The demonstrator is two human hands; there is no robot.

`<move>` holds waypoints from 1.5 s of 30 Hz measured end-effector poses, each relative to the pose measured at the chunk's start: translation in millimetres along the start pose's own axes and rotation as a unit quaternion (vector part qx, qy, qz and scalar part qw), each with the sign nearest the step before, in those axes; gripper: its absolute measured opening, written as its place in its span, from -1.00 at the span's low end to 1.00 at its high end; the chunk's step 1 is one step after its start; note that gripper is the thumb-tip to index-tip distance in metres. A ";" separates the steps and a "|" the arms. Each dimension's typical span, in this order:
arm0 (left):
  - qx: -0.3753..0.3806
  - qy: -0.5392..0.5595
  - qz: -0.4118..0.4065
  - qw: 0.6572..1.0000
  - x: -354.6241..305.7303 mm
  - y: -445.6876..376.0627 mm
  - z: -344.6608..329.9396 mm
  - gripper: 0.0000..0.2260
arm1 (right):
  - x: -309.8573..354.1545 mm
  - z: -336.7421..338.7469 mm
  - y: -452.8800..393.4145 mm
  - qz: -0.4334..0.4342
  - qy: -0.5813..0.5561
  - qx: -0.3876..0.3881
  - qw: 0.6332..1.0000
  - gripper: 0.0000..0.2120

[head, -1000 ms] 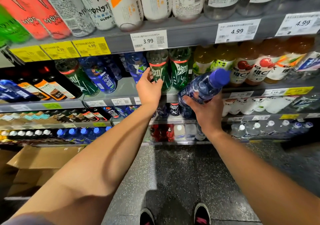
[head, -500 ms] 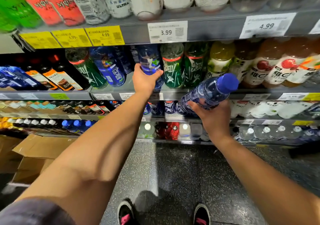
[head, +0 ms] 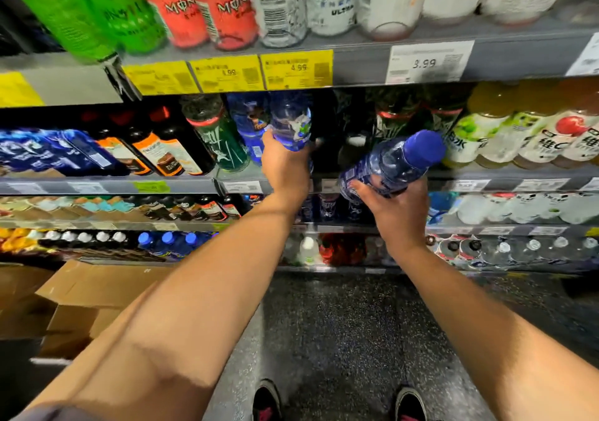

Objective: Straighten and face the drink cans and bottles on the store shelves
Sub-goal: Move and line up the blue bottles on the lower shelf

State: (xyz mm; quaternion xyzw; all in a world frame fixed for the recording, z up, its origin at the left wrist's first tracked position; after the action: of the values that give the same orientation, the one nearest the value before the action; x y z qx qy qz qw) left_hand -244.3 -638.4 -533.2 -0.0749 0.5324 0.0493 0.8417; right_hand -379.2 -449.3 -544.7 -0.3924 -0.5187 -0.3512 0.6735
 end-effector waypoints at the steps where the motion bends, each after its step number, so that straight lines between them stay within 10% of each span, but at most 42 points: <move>1: -0.010 0.006 -0.004 1.000 -0.8 1.5 1.2 -0.46 | 0.9 -5.5 0.1 -0.001 0.000 -0.002 1.000 -0.43; 12: -0.033 0.018 -0.150 0.988 -3.6 -4.1 10.4 -0.63 | 10.9 -66.8 -23.9 0.017 0.013 0.025 0.999 -0.33; 24: 0.037 0.087 -0.120 0.988 20.2 -15.2 21.2 -0.55 | 10.1 -104.0 -61.0 0.014 0.075 0.064 0.995 -0.32; 32: -0.098 0.017 -0.084 0.991 43.0 -44.3 75.4 -0.62 | 5.9 -104.2 -62.5 0.006 0.084 0.111 0.990 -0.30; 40: -0.059 0.015 0.008 0.998 49.6 -79.2 61.2 -0.27 | -4.1 -99.2 -59.7 0.001 0.091 0.103 0.991 -0.33; 45: -0.094 0.008 -0.027 0.995 48.9 -93.4 66.0 -0.41 | -5.8 -88.9 -57.5 -0.002 0.061 0.076 0.995 -0.34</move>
State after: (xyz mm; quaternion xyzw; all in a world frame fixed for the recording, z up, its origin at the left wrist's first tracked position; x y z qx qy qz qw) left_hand -149.5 -718.3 -542.7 -0.1686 0.5298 0.0759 0.8278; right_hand -393.4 -553.9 -554.6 -0.3173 -0.5024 -0.3352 0.7311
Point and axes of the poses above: each hand's wrist, its own y-axis away from the middle knuckle, its own z-axis out of the back of the hand, x = y × z, the point moved 6 cm from there along -y, towards the middle knuckle, and after that the axes turned 9 degrees about -x, right-handed, at the moved point
